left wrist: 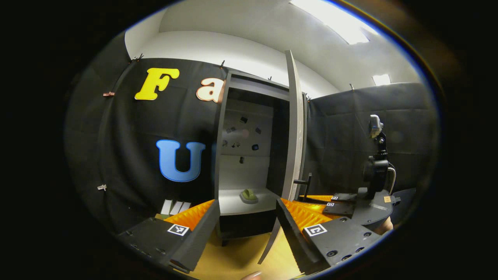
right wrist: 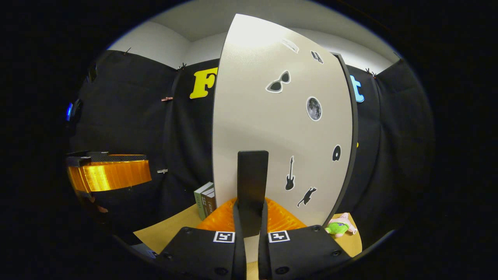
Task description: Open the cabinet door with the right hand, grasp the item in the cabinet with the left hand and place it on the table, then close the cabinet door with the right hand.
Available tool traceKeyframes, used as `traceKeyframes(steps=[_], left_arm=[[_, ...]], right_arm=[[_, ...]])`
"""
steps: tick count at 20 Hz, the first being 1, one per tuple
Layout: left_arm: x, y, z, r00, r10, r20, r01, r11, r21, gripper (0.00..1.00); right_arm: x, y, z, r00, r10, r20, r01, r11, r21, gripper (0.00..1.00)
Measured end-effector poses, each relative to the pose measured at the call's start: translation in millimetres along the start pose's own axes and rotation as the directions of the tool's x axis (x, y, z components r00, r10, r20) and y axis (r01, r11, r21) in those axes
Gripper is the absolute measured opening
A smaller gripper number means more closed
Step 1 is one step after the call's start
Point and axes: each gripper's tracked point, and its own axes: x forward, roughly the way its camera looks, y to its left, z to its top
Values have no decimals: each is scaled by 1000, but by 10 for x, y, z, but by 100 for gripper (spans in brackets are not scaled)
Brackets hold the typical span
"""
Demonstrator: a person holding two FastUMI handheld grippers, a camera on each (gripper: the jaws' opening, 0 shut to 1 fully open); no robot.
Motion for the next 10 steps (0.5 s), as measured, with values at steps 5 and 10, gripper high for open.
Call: traceKeyframes(steps=[5,10], left_arm=[[115,-246,-5,998,-56,-3,56,998,-24,92],[229,-461,-22,995,-103,-5,103,994,-37,92]], right_arm=[[-83,-98,-11,999,-33,-4,33,999,2,16],[-149,-208,-11,996,-85,-6,85,996,23,16]])
